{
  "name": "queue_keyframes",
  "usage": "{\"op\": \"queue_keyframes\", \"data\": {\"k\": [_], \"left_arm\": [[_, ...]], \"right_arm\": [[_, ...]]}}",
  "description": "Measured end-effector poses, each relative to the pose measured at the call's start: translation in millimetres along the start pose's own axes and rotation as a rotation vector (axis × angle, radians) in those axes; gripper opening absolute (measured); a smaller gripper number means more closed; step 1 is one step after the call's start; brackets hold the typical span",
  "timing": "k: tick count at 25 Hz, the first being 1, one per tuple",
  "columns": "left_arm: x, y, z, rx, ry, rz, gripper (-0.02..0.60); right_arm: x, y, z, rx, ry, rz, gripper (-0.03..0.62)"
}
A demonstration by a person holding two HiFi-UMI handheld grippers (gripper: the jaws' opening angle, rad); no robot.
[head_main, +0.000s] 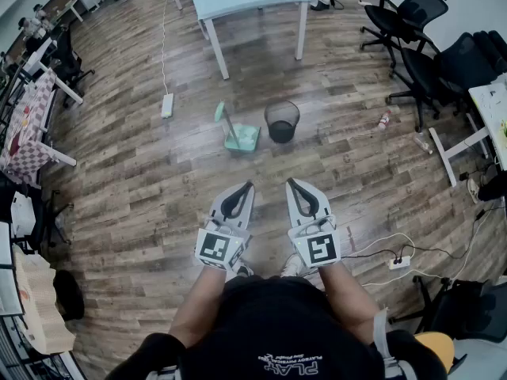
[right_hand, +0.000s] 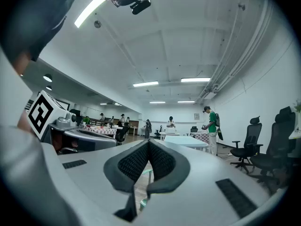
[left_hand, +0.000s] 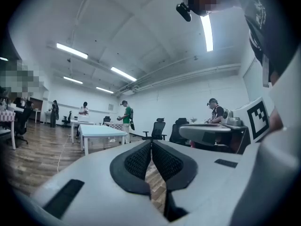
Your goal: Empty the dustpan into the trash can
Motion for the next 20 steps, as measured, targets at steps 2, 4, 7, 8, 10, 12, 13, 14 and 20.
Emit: {"op": "queue_keyframes", "data": {"k": [2,4,7,8,10,12,13,14,20], "left_arm": [[-1,3,-4,-0.01,-0.001,0.007,0.031],[-1,6,-8,-0.021,0.001,0.013,0.031],[1,10,-17,-0.041,0.007,0.019,0.031],[2,13,-21,-0.048,0.009,0.018,0.031],[2,21,-29,-0.063,0.012,0.016,0.031],[2,32,-37,-0.079,0.012,0.014,0.031],[3,38,-41,-0.087,0.013,0.013,0.031],[5,45,-46,-0.093,0.015,0.012,0.031],[13,101,-78,-0.119,0.031,-0.004,0.031]], "right_arm": [[0,3,2,-0.001,-0.004,0.0,0.023],[-1,7,3,-0.001,-0.005,-0.007,0.023],[0,15,5,-0.001,-0.004,-0.009,0.023],[0,19,7,-0.004,-0.001,-0.006,0.023],[0,29,13,-0.016,0.002,0.001,0.023],[0,40,21,-0.03,-0.005,0.008,0.023],[0,46,26,-0.037,-0.013,0.013,0.023],[1,52,31,-0.045,-0.021,0.018,0.023],[6,96,67,-0.052,-0.001,0.041,0.023]]}}
Point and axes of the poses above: the fingertips, and each gripper's own axes: z forward along the fingers, y to its left, x out of its underside, the point moved 8 cm from there along -z, backward along the fingers, and after that the axes turned 1 degree about -x, right-handed, at the moved point
